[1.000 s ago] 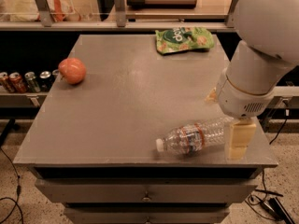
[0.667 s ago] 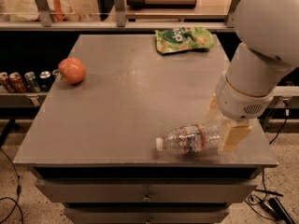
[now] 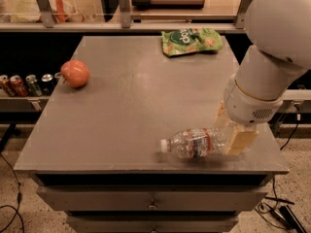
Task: Move water bottle near green rice chip bag
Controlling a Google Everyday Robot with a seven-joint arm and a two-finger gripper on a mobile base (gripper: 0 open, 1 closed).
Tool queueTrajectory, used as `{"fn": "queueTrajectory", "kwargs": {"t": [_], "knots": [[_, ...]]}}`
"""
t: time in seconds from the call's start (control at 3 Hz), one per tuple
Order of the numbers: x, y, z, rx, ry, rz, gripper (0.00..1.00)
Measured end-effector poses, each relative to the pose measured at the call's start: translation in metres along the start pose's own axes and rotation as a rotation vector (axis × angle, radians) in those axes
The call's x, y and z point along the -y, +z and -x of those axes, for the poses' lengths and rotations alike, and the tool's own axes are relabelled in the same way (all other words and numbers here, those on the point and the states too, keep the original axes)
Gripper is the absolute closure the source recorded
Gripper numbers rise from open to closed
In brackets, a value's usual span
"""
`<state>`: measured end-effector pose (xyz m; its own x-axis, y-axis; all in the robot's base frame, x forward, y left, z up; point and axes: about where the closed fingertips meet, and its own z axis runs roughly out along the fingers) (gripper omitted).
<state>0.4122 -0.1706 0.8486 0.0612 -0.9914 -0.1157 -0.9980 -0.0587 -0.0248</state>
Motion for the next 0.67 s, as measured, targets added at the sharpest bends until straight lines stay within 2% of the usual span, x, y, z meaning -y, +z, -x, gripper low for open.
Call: {"fn": "queueTrajectory", "kwargs": {"t": [0.33,0.67], "knots": [[0.014,-0.015,-0.003,-0.013,0.001,-0.043,1.00],[0.037,-0.043,-0.010,-0.041,0.017,-0.132,1.00]]}}
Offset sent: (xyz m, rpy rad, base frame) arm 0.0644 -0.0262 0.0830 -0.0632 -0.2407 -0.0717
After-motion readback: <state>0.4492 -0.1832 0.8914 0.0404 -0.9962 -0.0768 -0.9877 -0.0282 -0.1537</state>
